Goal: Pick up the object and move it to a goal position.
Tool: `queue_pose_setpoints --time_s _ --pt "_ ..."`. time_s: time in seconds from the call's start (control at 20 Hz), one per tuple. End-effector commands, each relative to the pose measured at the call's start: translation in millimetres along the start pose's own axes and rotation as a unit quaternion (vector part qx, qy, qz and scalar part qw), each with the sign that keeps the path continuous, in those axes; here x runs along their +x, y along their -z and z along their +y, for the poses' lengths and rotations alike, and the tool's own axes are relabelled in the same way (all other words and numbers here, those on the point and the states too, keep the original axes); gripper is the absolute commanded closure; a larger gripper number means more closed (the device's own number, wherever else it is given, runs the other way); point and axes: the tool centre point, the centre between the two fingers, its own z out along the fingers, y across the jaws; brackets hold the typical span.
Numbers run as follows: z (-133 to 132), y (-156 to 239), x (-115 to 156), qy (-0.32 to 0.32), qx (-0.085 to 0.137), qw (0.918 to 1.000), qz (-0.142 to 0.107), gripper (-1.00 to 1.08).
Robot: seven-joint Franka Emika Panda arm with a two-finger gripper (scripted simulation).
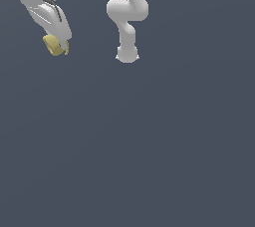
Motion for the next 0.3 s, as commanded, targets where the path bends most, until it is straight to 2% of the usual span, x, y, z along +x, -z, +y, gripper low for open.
queue_pose_setpoints --time_s 0.0,0.25 --pt "2.0 4.8 0.9 0.000 0.000 1.0000 0.000 1.08" --pt "1.2 4.5 1.7 0.001 0.000 1.0000 0.000 1.08"
